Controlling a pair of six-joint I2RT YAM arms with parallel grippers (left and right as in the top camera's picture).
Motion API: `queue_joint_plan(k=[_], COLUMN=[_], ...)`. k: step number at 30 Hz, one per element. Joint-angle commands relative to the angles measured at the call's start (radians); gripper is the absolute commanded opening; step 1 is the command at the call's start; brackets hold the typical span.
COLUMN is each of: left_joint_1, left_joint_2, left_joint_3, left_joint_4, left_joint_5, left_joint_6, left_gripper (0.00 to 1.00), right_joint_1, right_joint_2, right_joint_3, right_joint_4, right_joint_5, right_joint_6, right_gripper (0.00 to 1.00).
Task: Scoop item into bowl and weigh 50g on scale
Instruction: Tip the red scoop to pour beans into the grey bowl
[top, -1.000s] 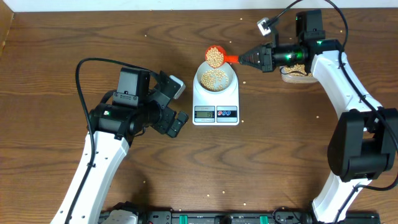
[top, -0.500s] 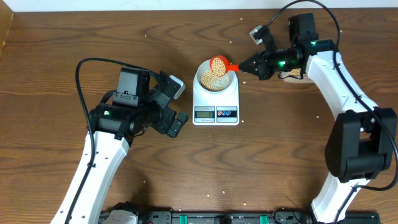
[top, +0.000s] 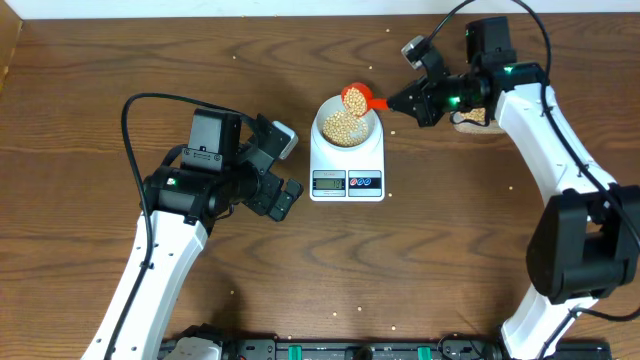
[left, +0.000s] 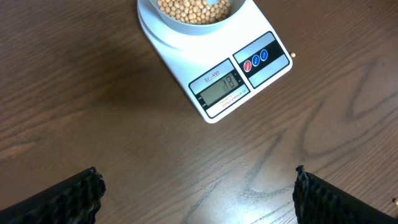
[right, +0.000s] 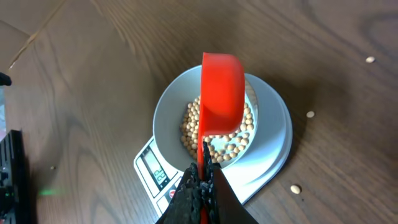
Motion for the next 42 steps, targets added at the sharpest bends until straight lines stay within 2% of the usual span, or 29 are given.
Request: queue_joint_plan(k=[1, 27, 42], left_joint_1=[-0.003, -0.003, -0.003], left_joint_2=[-0.007, -0.007, -0.007], left_joint_3=[0.020, 0.020, 0.020], left_joint_4=[-0.002, -0.002, -0.002], left_joint_5=[0.013, 0.013, 0.013], left_joint_6=[0.013, 0.013, 0.013], left_gripper=[0.99, 0.99, 0.99], right_joint_1=[0.013, 0.016, 0.064], right_joint_2=[-0.030, -0.030, -0.032], right_joint_3=[0.015, 0.015, 0.015], right_joint_4=[-0.001, -0.059, -0.058], right_joint_5=[-0.005, -0.032, -0.057], right_joint_6=[-0.020, 0.003, 0.025], right_gripper=[0.01, 0.01, 0.01])
